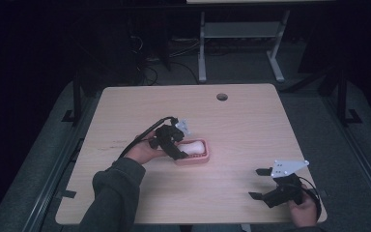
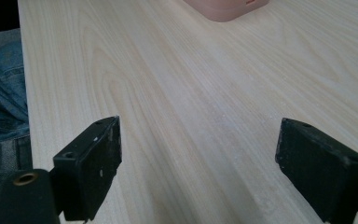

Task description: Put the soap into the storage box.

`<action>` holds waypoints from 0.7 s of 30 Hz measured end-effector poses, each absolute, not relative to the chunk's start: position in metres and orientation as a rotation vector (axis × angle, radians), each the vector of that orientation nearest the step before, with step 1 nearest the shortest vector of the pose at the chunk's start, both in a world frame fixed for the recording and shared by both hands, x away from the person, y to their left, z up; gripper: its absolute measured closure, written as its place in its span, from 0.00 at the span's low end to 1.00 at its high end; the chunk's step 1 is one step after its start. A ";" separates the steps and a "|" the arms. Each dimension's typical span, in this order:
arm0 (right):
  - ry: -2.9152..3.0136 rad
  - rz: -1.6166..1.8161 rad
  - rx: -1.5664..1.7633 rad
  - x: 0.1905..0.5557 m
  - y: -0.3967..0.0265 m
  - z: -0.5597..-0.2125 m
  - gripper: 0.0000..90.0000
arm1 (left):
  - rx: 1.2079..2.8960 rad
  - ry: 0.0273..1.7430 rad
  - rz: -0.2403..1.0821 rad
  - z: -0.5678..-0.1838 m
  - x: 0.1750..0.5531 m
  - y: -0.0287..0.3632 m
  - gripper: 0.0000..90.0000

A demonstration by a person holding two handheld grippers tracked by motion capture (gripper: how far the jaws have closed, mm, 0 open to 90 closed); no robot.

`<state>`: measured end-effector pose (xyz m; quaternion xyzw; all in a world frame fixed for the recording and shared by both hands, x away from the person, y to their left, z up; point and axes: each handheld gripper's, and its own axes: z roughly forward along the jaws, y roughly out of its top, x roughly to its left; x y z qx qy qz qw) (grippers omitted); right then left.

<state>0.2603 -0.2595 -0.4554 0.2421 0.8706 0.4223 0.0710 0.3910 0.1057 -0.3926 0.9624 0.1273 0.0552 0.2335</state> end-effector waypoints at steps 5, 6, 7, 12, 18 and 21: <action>2.612 1.275 0.738 0.261 -0.260 -0.456 0.16 | 2.631 0.357 0.159 -0.391 0.388 0.111 0.35; 2.612 1.274 0.736 0.261 -0.261 -0.456 0.16 | 2.629 0.360 0.160 -0.391 0.387 0.112 0.35; 2.611 1.274 0.736 0.261 -0.260 -0.456 0.16 | 2.629 0.358 0.166 -0.391 0.386 0.113 0.35; 2.607 1.272 0.740 0.261 -0.260 -0.456 0.16 | 2.627 0.366 0.169 -0.393 0.383 0.120 0.35; 2.599 1.269 0.753 0.262 -0.261 -0.455 0.16 | 2.621 0.374 0.175 -0.391 0.378 0.127 0.34; 2.597 1.266 0.756 0.263 -0.261 -0.455 0.16 | 2.617 0.371 0.182 -0.391 0.375 0.130 0.34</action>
